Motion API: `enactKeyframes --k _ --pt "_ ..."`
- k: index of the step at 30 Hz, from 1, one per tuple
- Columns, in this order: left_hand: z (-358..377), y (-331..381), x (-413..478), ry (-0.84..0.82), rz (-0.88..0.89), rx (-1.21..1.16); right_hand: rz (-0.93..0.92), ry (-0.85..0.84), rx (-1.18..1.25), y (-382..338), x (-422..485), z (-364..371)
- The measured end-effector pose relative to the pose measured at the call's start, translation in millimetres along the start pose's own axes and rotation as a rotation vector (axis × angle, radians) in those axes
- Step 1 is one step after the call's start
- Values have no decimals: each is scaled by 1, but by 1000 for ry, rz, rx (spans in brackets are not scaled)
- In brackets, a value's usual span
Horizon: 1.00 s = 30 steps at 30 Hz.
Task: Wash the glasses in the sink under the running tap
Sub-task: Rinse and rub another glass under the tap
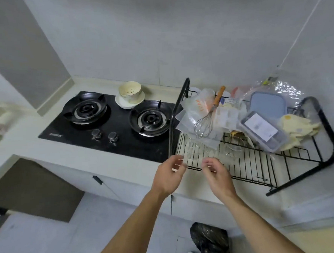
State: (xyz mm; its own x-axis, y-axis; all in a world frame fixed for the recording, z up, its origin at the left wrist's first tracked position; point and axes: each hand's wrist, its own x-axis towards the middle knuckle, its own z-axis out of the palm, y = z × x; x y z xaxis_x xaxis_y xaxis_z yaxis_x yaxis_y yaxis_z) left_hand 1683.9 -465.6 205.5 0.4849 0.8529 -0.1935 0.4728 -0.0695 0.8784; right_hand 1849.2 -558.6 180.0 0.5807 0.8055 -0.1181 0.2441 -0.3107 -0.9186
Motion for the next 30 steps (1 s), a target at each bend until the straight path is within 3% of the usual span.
enactKeyframes --k 16,24,30 --pt "-316 -225 -245 830 -343 -166 -170 -421 -7 -97 -76 260" --pt "-388 -307 -378 1134 -517 -247 -242 -645 -32 -139 -129 402" --pt "-419 -333 -424 1323 -589 -358 -284 -818 -102 -168 -155 474"
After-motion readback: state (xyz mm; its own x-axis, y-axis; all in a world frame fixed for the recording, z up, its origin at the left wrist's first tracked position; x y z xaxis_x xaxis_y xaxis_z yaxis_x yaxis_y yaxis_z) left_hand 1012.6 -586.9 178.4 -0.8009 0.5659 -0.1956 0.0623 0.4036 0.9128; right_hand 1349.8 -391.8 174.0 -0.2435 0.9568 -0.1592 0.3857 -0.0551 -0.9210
